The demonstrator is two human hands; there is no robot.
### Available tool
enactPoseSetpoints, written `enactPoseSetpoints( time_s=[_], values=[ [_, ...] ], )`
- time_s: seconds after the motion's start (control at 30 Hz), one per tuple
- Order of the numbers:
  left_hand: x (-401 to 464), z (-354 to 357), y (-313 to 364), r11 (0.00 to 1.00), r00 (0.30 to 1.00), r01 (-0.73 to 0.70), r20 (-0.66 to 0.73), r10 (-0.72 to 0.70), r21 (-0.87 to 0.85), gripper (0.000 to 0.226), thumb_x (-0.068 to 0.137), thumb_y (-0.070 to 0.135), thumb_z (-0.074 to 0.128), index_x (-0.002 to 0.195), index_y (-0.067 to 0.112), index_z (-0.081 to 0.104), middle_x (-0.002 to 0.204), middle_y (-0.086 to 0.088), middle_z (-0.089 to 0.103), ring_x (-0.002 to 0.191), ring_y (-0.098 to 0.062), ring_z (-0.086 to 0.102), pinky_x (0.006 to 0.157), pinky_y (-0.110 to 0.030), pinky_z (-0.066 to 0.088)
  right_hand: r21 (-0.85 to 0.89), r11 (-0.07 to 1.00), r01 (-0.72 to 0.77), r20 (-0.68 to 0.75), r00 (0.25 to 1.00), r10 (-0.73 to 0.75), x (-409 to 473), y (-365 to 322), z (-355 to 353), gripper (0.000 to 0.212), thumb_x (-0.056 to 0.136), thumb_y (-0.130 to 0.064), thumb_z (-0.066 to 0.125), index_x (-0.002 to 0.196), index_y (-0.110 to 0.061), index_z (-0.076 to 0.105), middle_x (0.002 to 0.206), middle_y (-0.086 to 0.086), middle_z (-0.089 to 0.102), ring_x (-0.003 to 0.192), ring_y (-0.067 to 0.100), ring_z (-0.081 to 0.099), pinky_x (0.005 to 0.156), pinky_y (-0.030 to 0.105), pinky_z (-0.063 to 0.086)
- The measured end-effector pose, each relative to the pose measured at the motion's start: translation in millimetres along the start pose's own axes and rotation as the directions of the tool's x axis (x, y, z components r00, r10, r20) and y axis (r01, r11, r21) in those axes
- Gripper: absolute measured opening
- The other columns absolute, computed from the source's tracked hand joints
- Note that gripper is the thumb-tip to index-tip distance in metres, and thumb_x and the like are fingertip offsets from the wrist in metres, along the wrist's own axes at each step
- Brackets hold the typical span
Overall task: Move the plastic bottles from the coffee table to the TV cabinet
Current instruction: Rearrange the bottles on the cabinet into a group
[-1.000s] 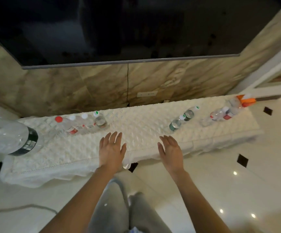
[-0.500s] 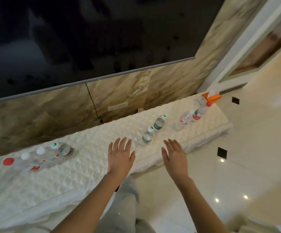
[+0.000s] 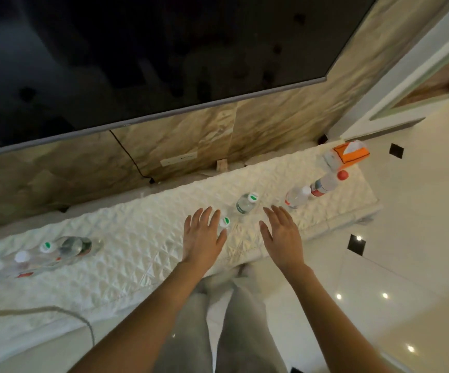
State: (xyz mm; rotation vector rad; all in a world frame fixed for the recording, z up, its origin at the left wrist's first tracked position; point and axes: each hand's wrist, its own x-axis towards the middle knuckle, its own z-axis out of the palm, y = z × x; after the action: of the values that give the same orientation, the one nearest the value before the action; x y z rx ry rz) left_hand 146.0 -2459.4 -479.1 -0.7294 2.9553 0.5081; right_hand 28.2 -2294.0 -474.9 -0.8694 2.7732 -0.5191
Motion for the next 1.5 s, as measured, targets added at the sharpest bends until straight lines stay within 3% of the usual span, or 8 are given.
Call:
enactPoseSetpoints(
  time_s=[0.17,0.3,0.57,0.87,1.07,1.23,1.33,1.5],
  values=[
    [19,39,8,0.979,0.979,0.197,0.061,-0.194,-0.05,0.056,0.079,0.041,0.07,0.123,0.008,0.059,0.126,-0.016,0.059,0.114,-0.035,0.056,0.093,-0.05,0.046,0.072,0.993,0.094,0.188,0.976,-0.106,51,33,17,0.051,0.093,-0.038,0.042,0.132,-0.006,0.05,0.134,0.017,0.054,0.127,0.035,0.046,0.1,0.05,0.044],
    [29,72,16,0.904,0.92,0.387,0.013,-0.391,-0.183,0.062,0.077,0.039,0.072,0.128,0.009,0.054,0.128,-0.016,0.057,0.117,-0.034,0.054,0.095,-0.047,0.044,0.147,0.981,0.13,0.306,0.937,-0.17,86,54,34,0.062,0.087,-0.027,0.065,0.14,-0.008,0.039,0.142,0.013,0.045,0.132,0.029,0.04,0.105,0.043,0.041],
    [37,146,28,0.682,0.795,0.581,0.13,-0.593,-0.444,0.076,0.067,0.026,0.083,0.132,0.008,0.049,0.131,-0.014,0.053,0.117,-0.033,0.053,0.092,-0.046,0.048,0.304,0.952,-0.043,0.477,0.871,-0.113,138,94,93,0.086,0.074,-0.023,0.078,0.145,-0.014,0.031,0.145,0.008,0.042,0.133,0.023,0.039,0.106,0.026,0.03],
    [46,169,19,0.618,0.756,0.552,0.023,-0.655,-0.559,0.063,0.067,0.023,0.082,0.125,0.018,0.057,0.126,-0.001,0.06,0.105,-0.024,0.062,0.082,-0.039,0.054,0.34,0.931,0.134,0.409,0.87,-0.275,154,92,134,0.069,0.069,-0.016,0.082,0.13,-0.013,0.051,0.126,0.007,0.059,0.113,0.025,0.056,0.09,0.023,0.04],
    [30,151,20,0.541,0.716,0.523,-0.005,-0.698,-0.659,0.062,0.066,0.021,0.084,0.123,0.014,0.06,0.124,-0.003,0.062,0.108,-0.02,0.061,0.091,-0.025,0.046,0.307,0.904,0.298,0.326,0.86,-0.394,151,77,121,0.064,0.064,-0.024,0.086,0.121,-0.014,0.059,0.116,0.006,0.066,0.102,0.023,0.064,0.084,0.033,0.053],
    [-6,106,21,0.532,0.678,0.489,-0.083,-0.73,-0.691,0.062,0.063,0.022,0.086,0.12,0.014,0.063,0.122,-0.002,0.063,0.108,-0.015,0.061,0.095,-0.02,0.044,0.348,0.855,0.386,0.322,0.807,-0.495,125,30,87,0.064,0.062,-0.024,0.086,0.12,-0.015,0.06,0.115,0.003,0.067,0.101,0.019,0.064,0.08,0.03,0.054],
    [-41,71,16,0.492,0.607,0.482,-0.129,-0.784,-0.725,0.061,0.061,0.018,0.087,0.117,0.012,0.064,0.116,-0.004,0.066,0.097,-0.011,0.062,0.087,-0.001,0.037,0.377,0.81,0.448,0.298,0.77,-0.564,97,-9,66,0.065,0.061,-0.025,0.086,0.119,-0.016,0.06,0.113,0.002,0.067,0.1,0.017,0.064,0.078,0.028,0.053],
    [-122,20,0,0.422,0.437,0.449,-0.218,-0.872,-0.788,0.061,0.061,0.019,0.087,0.117,0.013,0.064,0.113,0.0,0.066,0.094,-0.005,0.06,0.083,0.001,0.037,0.447,0.737,0.507,0.262,0.714,-0.65,36,-80,45,0.064,0.063,-0.024,0.085,0.121,-0.018,0.059,0.116,0.001,0.066,0.103,0.015,0.062,0.082,0.028,0.053]
  ],
)
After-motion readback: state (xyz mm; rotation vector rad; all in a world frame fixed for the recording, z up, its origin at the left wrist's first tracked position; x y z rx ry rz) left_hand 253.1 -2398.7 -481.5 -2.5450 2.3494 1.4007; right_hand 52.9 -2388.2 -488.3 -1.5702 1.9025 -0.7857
